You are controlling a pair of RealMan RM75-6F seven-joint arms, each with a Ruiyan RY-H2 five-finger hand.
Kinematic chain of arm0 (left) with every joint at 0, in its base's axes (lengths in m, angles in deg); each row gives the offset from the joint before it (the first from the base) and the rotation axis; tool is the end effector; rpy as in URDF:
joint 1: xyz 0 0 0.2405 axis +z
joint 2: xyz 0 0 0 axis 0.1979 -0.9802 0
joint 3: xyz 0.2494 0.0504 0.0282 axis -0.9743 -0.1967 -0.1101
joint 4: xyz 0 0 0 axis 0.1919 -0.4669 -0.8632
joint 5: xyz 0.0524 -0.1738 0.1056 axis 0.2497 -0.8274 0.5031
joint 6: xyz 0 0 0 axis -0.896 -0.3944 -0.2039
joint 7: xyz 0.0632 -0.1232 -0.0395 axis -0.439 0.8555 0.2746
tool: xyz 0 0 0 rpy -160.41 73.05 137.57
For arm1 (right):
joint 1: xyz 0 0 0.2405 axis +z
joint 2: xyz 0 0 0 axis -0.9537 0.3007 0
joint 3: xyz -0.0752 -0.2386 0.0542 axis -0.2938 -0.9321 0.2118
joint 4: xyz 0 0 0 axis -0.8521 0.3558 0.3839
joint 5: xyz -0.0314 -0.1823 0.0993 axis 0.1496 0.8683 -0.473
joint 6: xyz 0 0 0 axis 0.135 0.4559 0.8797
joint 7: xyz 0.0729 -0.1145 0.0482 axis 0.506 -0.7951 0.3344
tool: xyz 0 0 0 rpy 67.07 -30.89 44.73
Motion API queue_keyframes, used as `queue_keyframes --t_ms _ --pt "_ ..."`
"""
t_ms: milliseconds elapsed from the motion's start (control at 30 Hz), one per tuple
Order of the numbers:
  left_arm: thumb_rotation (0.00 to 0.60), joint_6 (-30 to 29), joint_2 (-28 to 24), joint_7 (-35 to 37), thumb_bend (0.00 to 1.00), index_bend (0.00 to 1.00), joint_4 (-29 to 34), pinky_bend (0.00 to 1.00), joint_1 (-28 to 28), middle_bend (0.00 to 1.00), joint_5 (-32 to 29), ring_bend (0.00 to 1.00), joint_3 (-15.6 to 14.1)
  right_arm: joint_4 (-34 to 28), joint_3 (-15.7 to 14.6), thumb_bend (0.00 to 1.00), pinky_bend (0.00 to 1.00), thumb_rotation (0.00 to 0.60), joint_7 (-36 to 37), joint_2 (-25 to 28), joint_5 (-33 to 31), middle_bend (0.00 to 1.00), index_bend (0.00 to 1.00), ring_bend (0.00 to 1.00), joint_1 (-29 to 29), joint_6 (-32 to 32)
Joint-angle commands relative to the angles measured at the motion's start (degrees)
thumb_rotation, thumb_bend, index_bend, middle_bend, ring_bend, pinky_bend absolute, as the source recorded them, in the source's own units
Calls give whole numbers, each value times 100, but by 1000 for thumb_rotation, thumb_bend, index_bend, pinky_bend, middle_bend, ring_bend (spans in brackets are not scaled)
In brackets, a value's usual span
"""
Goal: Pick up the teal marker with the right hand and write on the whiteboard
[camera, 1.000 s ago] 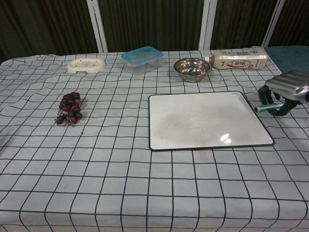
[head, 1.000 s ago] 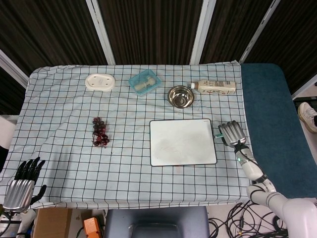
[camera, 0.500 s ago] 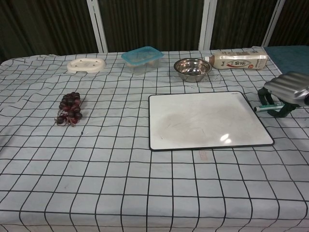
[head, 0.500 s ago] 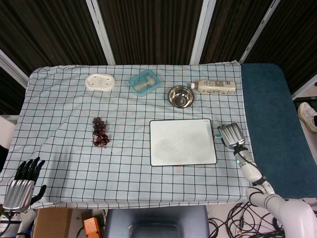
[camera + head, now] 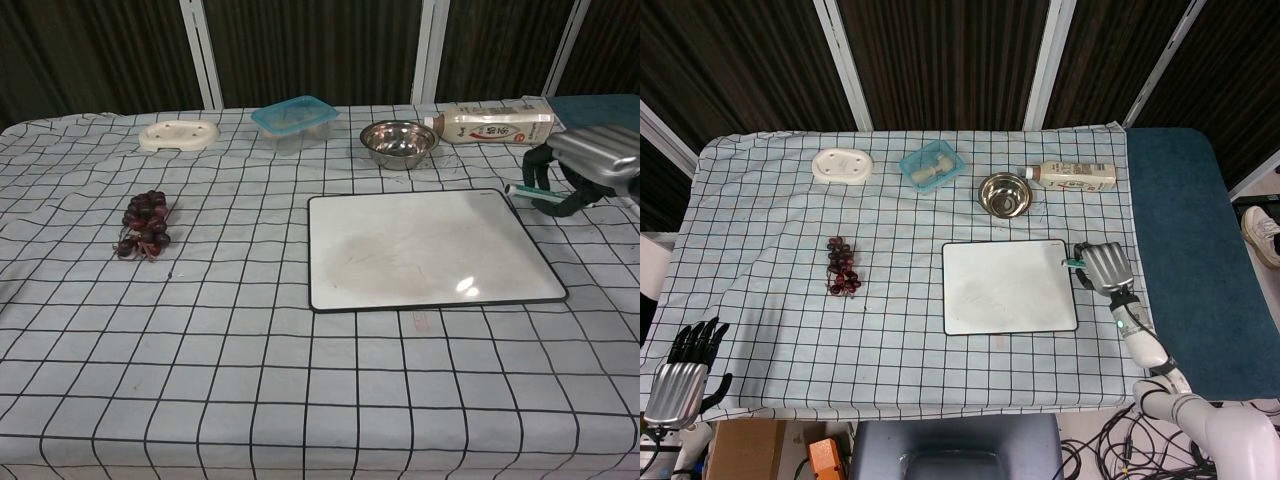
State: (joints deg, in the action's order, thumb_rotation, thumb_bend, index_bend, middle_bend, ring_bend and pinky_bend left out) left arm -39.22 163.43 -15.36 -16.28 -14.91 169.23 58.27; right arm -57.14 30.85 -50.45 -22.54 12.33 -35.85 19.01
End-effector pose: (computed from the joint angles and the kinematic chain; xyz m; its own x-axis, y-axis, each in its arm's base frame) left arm -0.3671 0.1593 0.1002 0.5276 0.0627 0.8471 0.8492 -0.0631 -0.5243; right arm -0.2809 -0.3858 0.0079 0.5800 -0.0794 0.8107 -0.8038 -0.2176 0.5537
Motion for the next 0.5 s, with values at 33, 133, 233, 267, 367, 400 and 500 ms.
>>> queue_keyframes --t_ms 33,133,233,267,367,400,500 --pt "600 8 -1 3 385 0 0 57 2 0 -12 0 7 -606 344 331 745 600 1141 -19 -158 751 1000 712 39 74" --pt "600 19 0 9 385 0 -3 57 7 0 -31 0 14 -846 454 332 745 600 1579 -139 -239 752 1000 713 97 -25" --pt "600 22 4 23 385 0 -14 57 15 0 -40 0 16 -920 510 333 745 600 1750 -303 -277 752 1000 713 175 -108" --pt "600 20 5 30 386 0 -18 57 19 0 -41 0 15 -907 515 333 745 600 1754 -373 -265 752 1000 714 212 -112" --pt "600 3 0 57 385 0 -28 57 31 0 -37 0 14 -872 506 332 745 600 1693 -518 -189 751 1000 714 292 -49" --pt "600 -2 -4 69 386 0 -31 57 33 0 -35 0 15 -861 499 332 745 600 1671 -553 -162 751 1000 714 308 -19" --pt "600 -11 -14 98 385 0 -40 57 39 0 -39 0 21 -828 468 333 745 600 1581 -648 -76 752 1000 714 357 67"
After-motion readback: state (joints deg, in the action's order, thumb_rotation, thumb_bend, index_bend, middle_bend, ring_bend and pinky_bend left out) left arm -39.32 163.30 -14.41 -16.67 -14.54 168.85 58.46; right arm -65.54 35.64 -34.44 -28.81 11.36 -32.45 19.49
